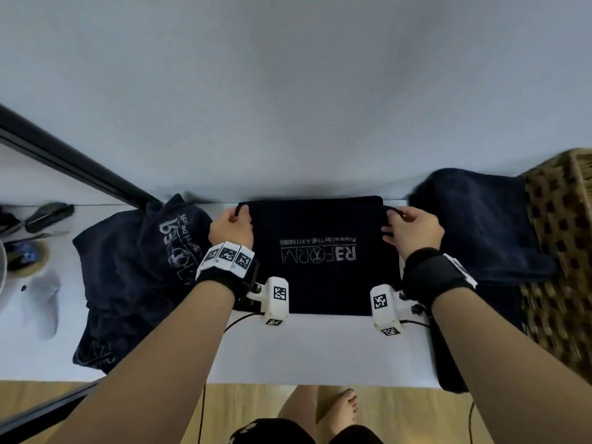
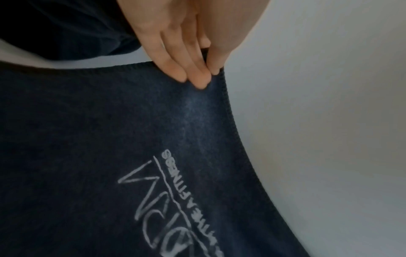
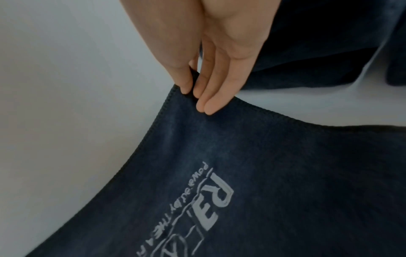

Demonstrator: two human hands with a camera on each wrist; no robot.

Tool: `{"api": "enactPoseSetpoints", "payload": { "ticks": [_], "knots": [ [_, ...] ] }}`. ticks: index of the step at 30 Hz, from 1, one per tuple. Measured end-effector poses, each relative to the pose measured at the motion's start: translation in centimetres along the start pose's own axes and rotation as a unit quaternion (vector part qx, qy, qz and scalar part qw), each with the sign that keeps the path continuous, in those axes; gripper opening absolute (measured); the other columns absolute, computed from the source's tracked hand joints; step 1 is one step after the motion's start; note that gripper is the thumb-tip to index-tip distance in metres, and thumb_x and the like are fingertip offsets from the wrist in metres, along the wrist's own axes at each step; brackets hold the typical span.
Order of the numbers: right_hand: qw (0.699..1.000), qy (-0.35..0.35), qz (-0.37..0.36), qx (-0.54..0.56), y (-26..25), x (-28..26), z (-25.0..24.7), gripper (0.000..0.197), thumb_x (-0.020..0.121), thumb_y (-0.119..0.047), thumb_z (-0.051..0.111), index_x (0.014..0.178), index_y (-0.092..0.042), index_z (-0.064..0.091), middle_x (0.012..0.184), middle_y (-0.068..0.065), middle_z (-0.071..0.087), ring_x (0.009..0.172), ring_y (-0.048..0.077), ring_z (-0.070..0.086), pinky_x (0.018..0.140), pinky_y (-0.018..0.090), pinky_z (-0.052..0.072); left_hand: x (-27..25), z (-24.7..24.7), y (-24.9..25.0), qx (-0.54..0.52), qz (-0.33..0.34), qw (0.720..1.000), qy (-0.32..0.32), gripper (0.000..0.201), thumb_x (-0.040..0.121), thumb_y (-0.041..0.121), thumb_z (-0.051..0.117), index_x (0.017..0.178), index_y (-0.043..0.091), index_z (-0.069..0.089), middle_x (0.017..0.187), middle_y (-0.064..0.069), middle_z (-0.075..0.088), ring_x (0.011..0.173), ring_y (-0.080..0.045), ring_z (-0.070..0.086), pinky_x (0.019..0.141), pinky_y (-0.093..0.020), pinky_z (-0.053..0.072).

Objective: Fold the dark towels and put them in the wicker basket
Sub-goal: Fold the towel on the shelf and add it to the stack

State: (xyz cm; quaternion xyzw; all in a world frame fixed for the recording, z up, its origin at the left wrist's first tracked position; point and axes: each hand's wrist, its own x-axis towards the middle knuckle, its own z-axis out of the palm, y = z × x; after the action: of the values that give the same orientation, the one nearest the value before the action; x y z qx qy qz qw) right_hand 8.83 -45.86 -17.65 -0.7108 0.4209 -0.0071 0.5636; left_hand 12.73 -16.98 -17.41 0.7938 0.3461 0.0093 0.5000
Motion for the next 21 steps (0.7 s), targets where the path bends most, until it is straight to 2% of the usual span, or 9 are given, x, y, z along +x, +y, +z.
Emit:
{"api": "enactPoseSetpoints", "payload": {
  "ticks": [2,5,8,9,11,13,14,18,21],
  "knots": [
    [0.995,0.008,-0.031,-0.095,-0.1,1.2,0.8,0.017,0.091,-0.021,0.064,0.101,-0.01,0.074,0.073,0.003,0.069,0.054,0.011,0.068,0.055,0.023,0.056,0.9,0.6,0.0,0.135,0.038,0.99,0.012,0.032,0.094,0.033,0.059,0.09,0.004,0.072,0.074,-0.001,0.063,0.064,-0.017,0.057,0.061,-0.019,0.041],
    [0.964,0.006,-0.083,-0.251,-0.4,2.6,1.5,0.023,0.09,-0.029,0.064,0.103,-0.014,0.075,0.091,0.008,0.074,0.087,0.024,0.07,0.075,0.021,0.047,2.2,1.7,0.0,0.187,0.049,0.981,-0.007,0.038,0.095,0.028,0.058,0.094,-0.008,0.068,0.099,-0.026,0.064,0.086,-0.036,0.062,0.076,-0.032,0.047],
    [0.944,-0.007,-0.102,-0.315,-0.2,4.1,2.3,0.028,0.09,-0.027,0.065,0.111,-0.011,0.074,0.114,0.015,0.069,0.106,0.03,0.064,0.088,0.026,0.045,3.5,2.4,-0.1,0.193,0.032,0.98,-0.028,0.034,0.095,0.024,0.058,0.099,-0.008,0.069,0.113,-0.027,0.061,0.107,-0.039,0.059,0.093,-0.036,0.047],
    [0.94,-0.013,-0.095,-0.326,-0.2,4.5,2.5,0.029,0.091,-0.028,0.065,0.113,-0.011,0.073,0.12,0.017,0.066,0.108,0.03,0.063,0.092,0.026,0.044,3.9,2.4,-0.2,0.192,0.028,0.98,-0.031,0.032,0.094,0.022,0.059,0.098,-0.007,0.07,0.112,-0.025,0.063,0.106,-0.037,0.06,0.092,-0.036,0.048],
    [0.939,-0.027,-0.074,-0.335,0.0,5.2,2.8,0.032,0.09,-0.029,0.066,0.115,-0.01,0.071,0.123,0.018,0.062,0.109,0.03,0.062,0.093,0.025,0.043,4.5,2.4,-0.2,0.19,0.018,0.981,-0.033,0.025,0.091,0.019,0.061,0.085,-0.004,0.071,0.095,-0.015,0.066,0.087,-0.029,0.063,0.077,-0.027,0.047],
    [0.939,-0.035,-0.059,-0.336,0.1,5.6,3.0,0.033,0.089,-0.029,0.068,0.114,-0.009,0.071,0.123,0.018,0.062,0.108,0.03,0.062,0.092,0.025,0.043,4.8,2.3,-0.2,0.186,0.009,0.982,-0.038,0.027,0.086,0.014,0.062,0.061,0.004,0.06,0.065,-0.01,0.054,0.063,-0.023,0.049,0.062,-0.024,0.037],
    [0.94,-0.037,-0.054,-0.336,0.1,5.7,3.1,0.032,0.088,-0.028,0.069,0.113,-0.009,0.071,0.124,0.018,0.062,0.109,0.03,0.062,0.093,0.024,0.043,5.0,2.3,-0.1,0.182,-0.004,0.982,-0.045,0.027,0.083,0.013,0.062,0.058,0.007,0.054,0.061,-0.009,0.047,0.061,-0.021,0.043,0.059,-0.024,0.034],
    [0.945,-0.051,-0.037,-0.322,0.0,5.7,3.7,0.024,0.081,-0.022,0.074,0.104,-0.012,0.072,0.115,0.015,0.068,0.107,0.029,0.063,0.09,0.025,0.044,5.2,2.1,0.2,0.155,-0.08,0.981,-0.08,0.013,0.078,0.025,0.067,0.07,0.015,0.068,0.064,0.008,0.059,0.067,-0.017,0.055,0.066,-0.023,0.043],
    [0.952,-0.057,-0.02,-0.3,-0.1,5.1,4.0,0.015,0.078,-0.019,0.075,0.093,-0.018,0.071,0.107,0.01,0.07,0.104,0.027,0.063,0.082,0.021,0.04,4.9,2.2,0.1,0.131,-0.083,0.985,-0.077,0.02,0.074,0.028,0.068,0.062,0.014,0.062,0.058,0.006,0.057,0.059,-0.016,0.053,0.061,-0.023,0.046]
  ]
}}
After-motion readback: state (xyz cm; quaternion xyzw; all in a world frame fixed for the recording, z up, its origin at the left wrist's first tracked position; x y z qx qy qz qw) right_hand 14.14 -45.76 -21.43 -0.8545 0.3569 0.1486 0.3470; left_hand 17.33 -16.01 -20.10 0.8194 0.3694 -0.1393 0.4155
